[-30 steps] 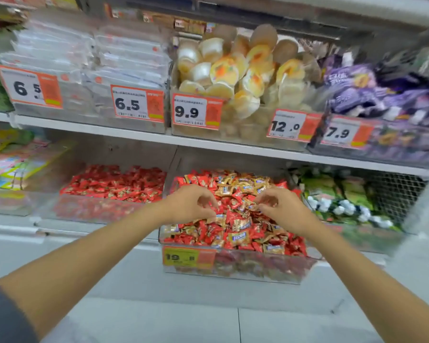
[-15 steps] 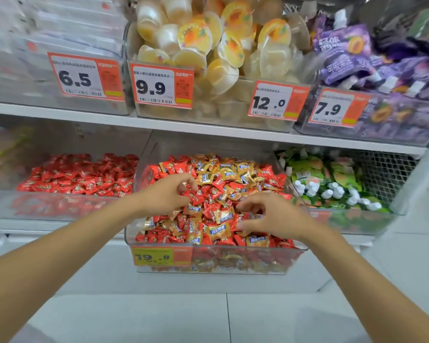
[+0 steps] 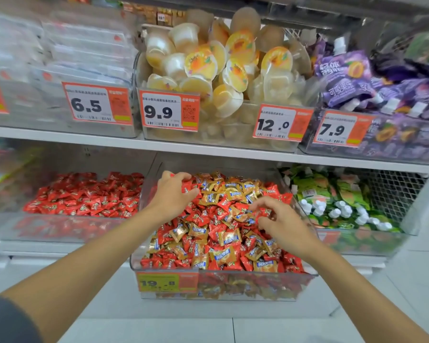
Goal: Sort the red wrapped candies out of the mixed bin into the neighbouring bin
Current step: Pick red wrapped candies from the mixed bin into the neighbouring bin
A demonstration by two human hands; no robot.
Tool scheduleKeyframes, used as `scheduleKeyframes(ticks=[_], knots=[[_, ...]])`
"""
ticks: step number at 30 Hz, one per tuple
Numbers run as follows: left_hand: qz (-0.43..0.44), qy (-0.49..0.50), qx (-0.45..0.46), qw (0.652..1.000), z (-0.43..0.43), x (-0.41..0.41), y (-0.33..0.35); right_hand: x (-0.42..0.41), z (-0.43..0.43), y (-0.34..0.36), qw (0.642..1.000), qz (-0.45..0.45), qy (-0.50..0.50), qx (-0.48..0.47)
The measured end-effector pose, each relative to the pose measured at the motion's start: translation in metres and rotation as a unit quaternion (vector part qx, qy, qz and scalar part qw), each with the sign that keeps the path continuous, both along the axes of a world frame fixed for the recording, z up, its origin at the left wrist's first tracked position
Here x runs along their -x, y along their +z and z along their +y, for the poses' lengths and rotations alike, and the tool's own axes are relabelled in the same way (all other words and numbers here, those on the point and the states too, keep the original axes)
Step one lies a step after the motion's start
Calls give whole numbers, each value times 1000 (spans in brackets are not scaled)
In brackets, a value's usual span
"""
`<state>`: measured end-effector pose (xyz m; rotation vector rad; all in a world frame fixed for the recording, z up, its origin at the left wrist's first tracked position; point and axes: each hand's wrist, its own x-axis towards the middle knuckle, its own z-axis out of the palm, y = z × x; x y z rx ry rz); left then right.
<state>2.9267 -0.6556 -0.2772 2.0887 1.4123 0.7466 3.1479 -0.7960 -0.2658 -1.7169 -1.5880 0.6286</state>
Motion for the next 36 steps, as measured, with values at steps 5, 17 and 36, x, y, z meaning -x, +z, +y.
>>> scheduleKeyframes(ticks=[5,17,36], knots=[[139,21,-3,990,22,-7,-6,1,4,-5,1000,0,-10,-1],[61,-119,5,991,17,-4,-5,-2,-2,-7,1000,3,-11,10],[-170,-111,234,951,-18,33,34,22,-2,7,998,51,9,-26]])
